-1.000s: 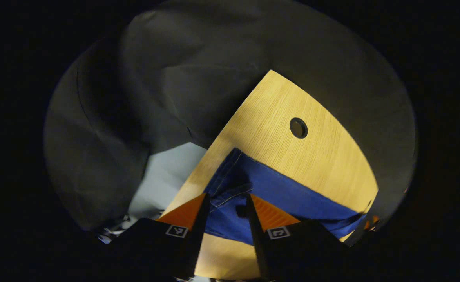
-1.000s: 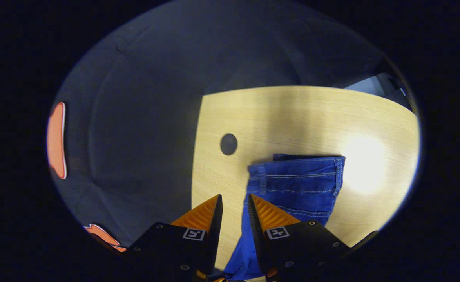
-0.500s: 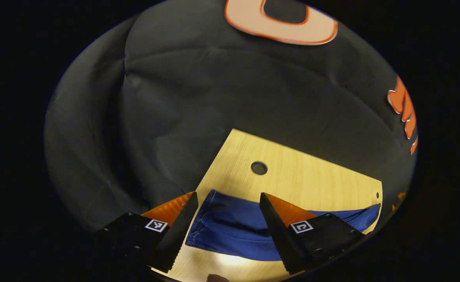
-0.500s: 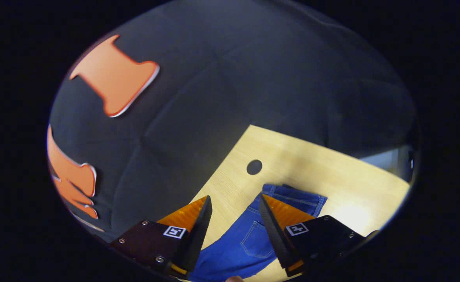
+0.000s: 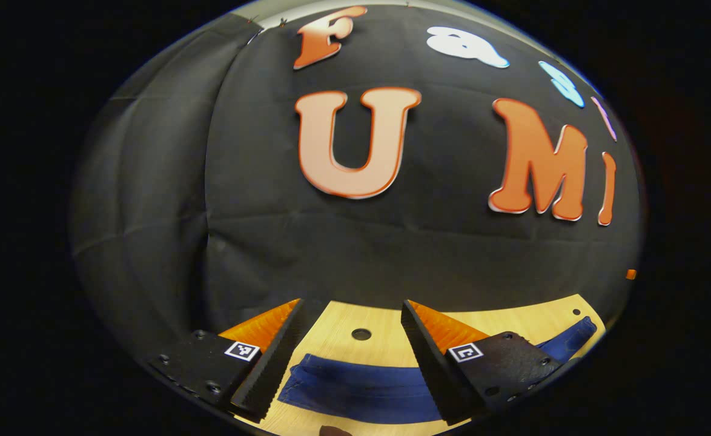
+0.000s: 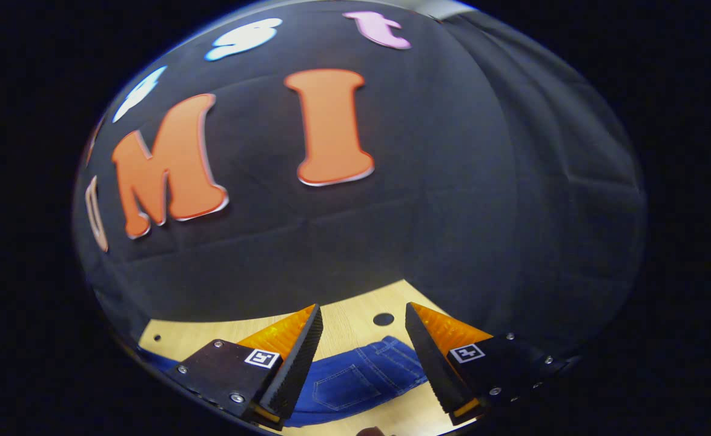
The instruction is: Grasp the waist and the cuffs of the jeans and fold them to make the two legs overlap; first hold the waist and fold one-third of the jeans toward the cuffs, then hold the cuffs and fold the remaining one-third in the same direction to finish folding.
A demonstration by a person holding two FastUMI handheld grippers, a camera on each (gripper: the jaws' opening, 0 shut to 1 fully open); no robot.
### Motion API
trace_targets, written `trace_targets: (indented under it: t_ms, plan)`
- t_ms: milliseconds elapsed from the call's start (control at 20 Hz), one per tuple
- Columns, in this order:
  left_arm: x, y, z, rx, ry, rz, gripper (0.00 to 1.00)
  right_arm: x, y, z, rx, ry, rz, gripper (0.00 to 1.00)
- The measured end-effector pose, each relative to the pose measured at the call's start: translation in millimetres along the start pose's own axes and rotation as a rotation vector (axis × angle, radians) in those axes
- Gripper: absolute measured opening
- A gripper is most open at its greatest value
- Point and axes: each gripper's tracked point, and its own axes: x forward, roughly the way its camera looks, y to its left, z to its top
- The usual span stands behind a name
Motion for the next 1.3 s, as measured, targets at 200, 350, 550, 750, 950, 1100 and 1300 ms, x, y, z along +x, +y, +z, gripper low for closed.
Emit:
trace_targets:
  t_ms: [200, 350, 550, 750, 950, 1100, 1300]
  plan:
    - [-59.4, -15.4, 30.9, 0.047, -0.153, -0.019, 0.97, -7.8, 4.4, -13.4, -0.111, 0.03, 0.045, 0.89]
    - [-91.2, -29.1, 32.6, 0.083, -0.19, -0.032, 0.96, 7.9, -18.2, -45.8, -0.083, 0.166, -0.004, 0.91]
    - [-107.3, -30.2, 27.0, 0.105, -0.142, -0.062, 0.98, 30.1, -41.0, -122.9, 0.189, 0.475, -0.041, 0.93]
    - [-120.6, -50.5, 11.3, 0.107, -0.087, -0.054, 1.0, 44.9, -65.6, -172.2, 0.429, 0.702, -0.071, 0.95]
    - [-131.2, -53.2, 1.1, 0.144, -0.04, -0.035, 1.0, 61.2, -82.6, -198.2, 0.622, 0.835, -0.128, 0.95]
    - [-135.1, -51.0, -4.0, 0.151, -0.014, -0.017, 1.0, 83.4, -89.3, -210.7, 0.697, 0.849, -0.196, 0.95]
    - [-133.6, -46.3, -10.7, 0.151, 0.017, 0.001, 1.0, 93.9, -87.3, -222.5, 0.768, 0.91, -0.246, 0.94]
